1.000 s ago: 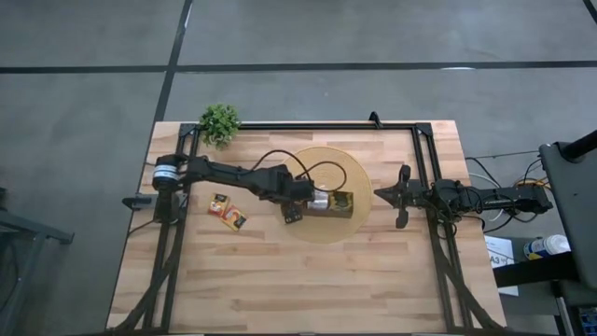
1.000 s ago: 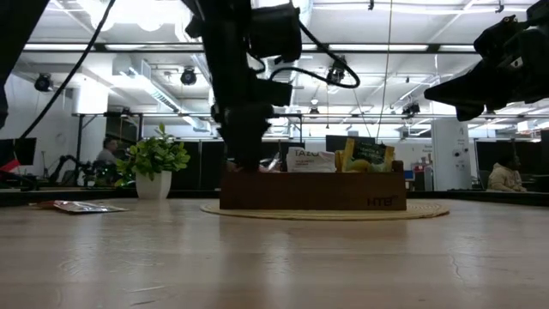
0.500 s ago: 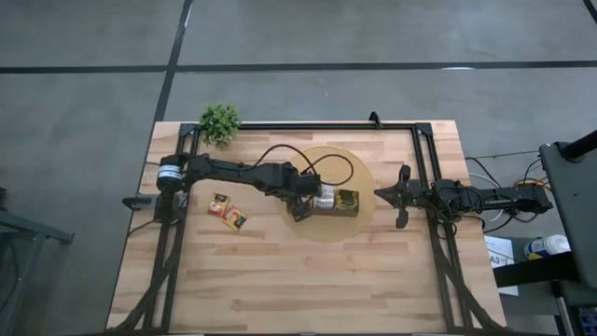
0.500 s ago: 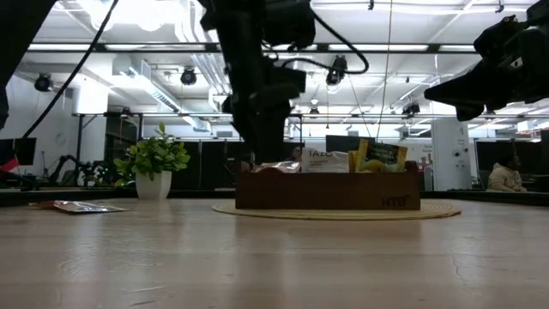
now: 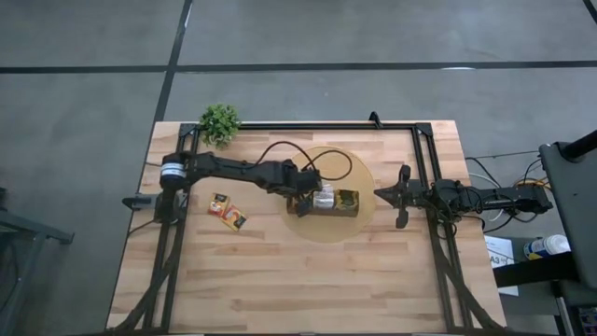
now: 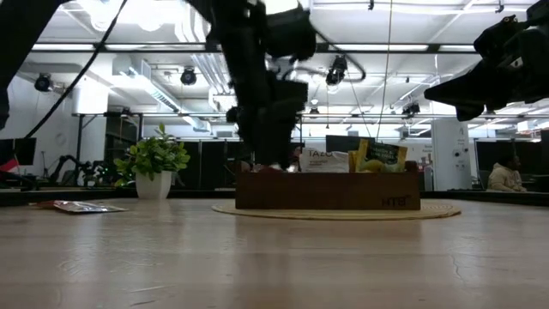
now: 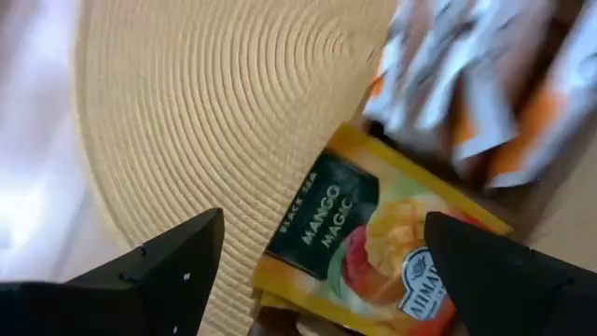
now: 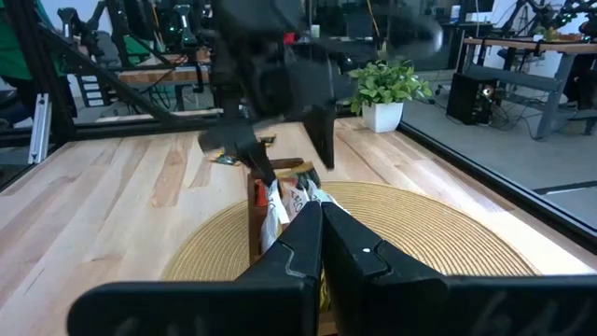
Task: Pick & Place Tea
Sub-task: Put the orange tea bag into the left section of the wooden organizer
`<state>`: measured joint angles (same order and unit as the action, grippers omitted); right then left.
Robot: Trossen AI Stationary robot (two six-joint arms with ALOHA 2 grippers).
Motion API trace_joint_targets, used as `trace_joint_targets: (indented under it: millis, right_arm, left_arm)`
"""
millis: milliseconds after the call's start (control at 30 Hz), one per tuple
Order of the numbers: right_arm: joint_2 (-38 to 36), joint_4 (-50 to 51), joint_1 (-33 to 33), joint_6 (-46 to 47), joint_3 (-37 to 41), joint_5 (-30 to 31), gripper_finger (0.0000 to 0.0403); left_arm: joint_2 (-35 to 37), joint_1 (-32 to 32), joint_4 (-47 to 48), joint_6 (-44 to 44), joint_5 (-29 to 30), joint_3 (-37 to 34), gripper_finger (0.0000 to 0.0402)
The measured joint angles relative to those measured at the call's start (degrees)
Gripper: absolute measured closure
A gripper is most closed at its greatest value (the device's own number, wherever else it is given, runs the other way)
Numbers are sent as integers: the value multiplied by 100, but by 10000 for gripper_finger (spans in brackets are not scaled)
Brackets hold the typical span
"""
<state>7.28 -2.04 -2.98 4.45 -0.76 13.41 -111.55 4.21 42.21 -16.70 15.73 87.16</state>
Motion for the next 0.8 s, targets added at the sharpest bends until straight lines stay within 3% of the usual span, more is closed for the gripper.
trace_joint_targets:
  millis: [133,267,400,800]
  right_arm:
    - [-1,-1,0,0,0,2,394]
    - [-1,-2,0,0,0,2,394]
    - [-1,0,0,0,-1,2,394]
    - [1,0,0,0,0,0,394]
  left_arm:
    - [-32,133,-308,-204,-75,-487,39]
    - [-28,157,98,-318,332,-625,44]
    - [-8,92,660,-225,738,-396,45]
    - [130,-5,1575,8,732,882,45]
